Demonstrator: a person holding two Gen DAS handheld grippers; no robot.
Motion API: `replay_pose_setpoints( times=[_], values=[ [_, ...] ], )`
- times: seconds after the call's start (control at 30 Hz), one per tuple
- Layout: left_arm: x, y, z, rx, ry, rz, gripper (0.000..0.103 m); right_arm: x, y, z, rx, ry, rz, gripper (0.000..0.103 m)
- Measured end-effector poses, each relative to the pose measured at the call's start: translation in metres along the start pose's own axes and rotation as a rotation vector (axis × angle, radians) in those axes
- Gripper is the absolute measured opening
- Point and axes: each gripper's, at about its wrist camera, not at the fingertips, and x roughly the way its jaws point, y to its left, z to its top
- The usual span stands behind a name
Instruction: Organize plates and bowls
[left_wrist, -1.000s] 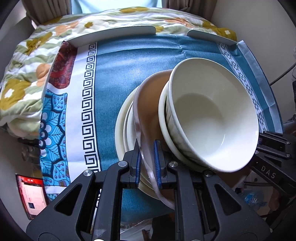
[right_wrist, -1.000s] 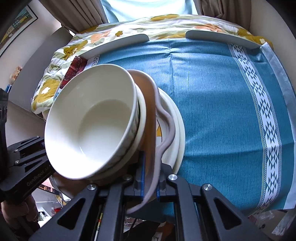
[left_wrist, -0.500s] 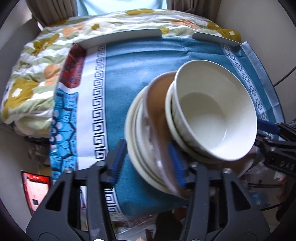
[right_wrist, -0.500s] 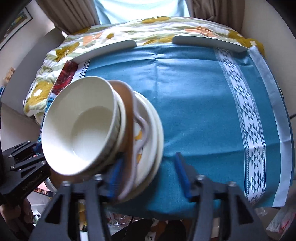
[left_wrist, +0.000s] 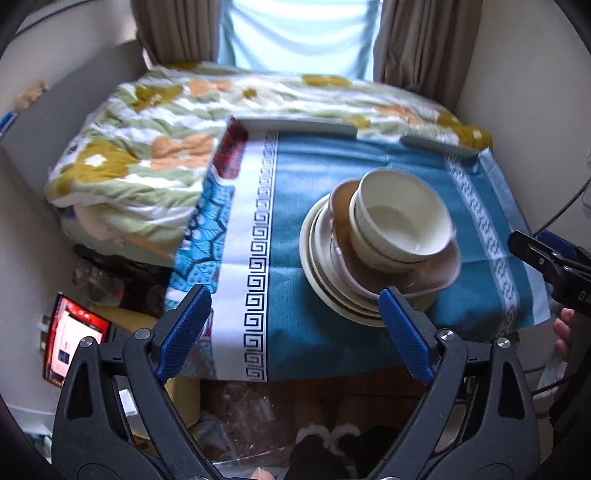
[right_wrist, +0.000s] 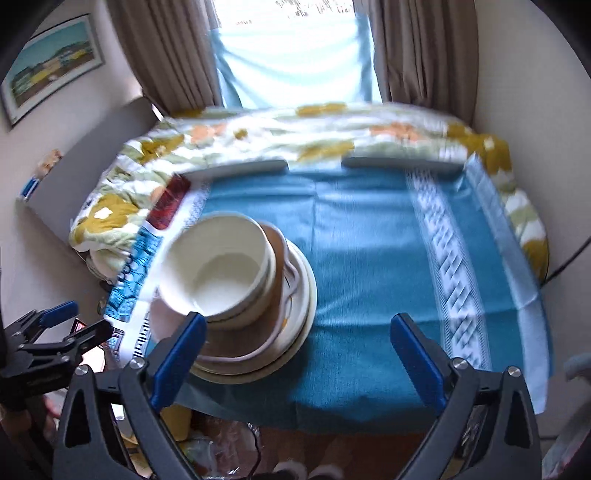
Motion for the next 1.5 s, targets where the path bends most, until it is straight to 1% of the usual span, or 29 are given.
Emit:
replay_pose_setpoints(
  times=[0.1, 0.2, 0.23, 0.27, 0.33, 0.43, 0.47, 0.57, 0.77, 1.0, 1.2, 1.5],
  values=[
    [-0.055, -0.015, 0.001, 0.012, -0.127, 0.022, 0.094, -0.042, 0.001, 0.006, -0.013, -0.07, -0.005, 0.099],
    [-0.108, -0.036, 0.012, 0.052, -0.273, 0.055, 0.102, -0.084, 0.0, 0.016, -0.029, -0.156, -0.034, 0.099],
    [-0.128, -0.044, 0.017, 0.062, -0.334, 0.063, 0.103, -0.103, 0.0, 0.019, -0.039, -0.198, -0.051, 0.099],
    [-0.143, -0.05, 0.021, 0.064, -0.377, 0.061, 0.103, -0.114, 0.0, 0.022, -0.046, -0.221, -0.061, 0.102],
    [-0.165, -0.061, 0.029, 0.064, -0.441, 0.039, 0.103, -0.143, 0.0, 0.026, -0.065, -0.287, -0.087, 0.102],
    [-0.182, -0.072, 0.036, 0.057, -0.487, 0.005, 0.103, -0.174, 0.0, 0.027, -0.092, -0.364, -0.129, 0.102],
    [-0.184, -0.074, 0.037, 0.053, -0.495, -0.008, 0.103, -0.184, -0.001, 0.027, -0.095, -0.388, -0.148, 0.102],
    [-0.186, -0.08, 0.034, 0.043, -0.514, -0.02, 0.103, -0.197, -0.008, 0.026, -0.094, -0.416, -0.177, 0.102],
    [-0.191, -0.094, 0.026, 0.056, -0.556, 0.017, 0.103, -0.209, -0.018, 0.021, -0.07, -0.437, -0.182, 0.102],
    [-0.189, -0.105, 0.029, 0.067, -0.555, 0.036, 0.103, -0.212, -0.027, 0.022, -0.036, -0.442, -0.167, 0.102],
    [-0.188, -0.111, 0.03, 0.082, -0.55, 0.038, 0.103, -0.212, -0.028, 0.023, -0.036, -0.443, -0.164, 0.102],
    [-0.188, -0.111, 0.031, 0.094, -0.552, 0.036, 0.103, -0.212, -0.03, 0.024, -0.03, -0.439, -0.161, 0.102]
  ],
)
